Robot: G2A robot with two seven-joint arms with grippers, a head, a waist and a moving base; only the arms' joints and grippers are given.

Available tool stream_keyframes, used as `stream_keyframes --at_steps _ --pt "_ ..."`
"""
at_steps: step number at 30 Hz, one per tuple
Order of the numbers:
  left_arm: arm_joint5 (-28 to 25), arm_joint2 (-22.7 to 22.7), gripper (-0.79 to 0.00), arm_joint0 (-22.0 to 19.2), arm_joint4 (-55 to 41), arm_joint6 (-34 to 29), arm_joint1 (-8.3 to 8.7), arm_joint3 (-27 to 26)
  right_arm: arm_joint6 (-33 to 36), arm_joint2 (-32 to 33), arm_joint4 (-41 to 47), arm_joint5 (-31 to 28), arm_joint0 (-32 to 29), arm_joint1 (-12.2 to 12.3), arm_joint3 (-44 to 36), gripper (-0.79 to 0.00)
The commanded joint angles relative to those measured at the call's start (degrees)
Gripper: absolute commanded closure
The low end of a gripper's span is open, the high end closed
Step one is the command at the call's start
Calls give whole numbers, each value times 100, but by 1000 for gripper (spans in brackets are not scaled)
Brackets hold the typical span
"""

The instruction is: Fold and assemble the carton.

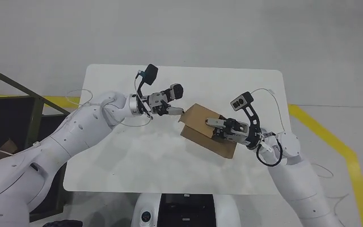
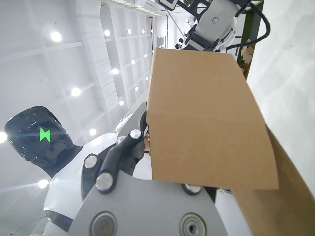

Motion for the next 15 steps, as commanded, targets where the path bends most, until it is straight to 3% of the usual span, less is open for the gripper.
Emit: stream_keyframes --at_steps 1,15 --pt "0 -16 -785 27 -95 -88 -20 0 4 1 3 -10 3 -2 3 0" --pt "0 -319 -785 156 -241 -462 -132 -150 -49 -6 -54 -4 28 -11 49 0"
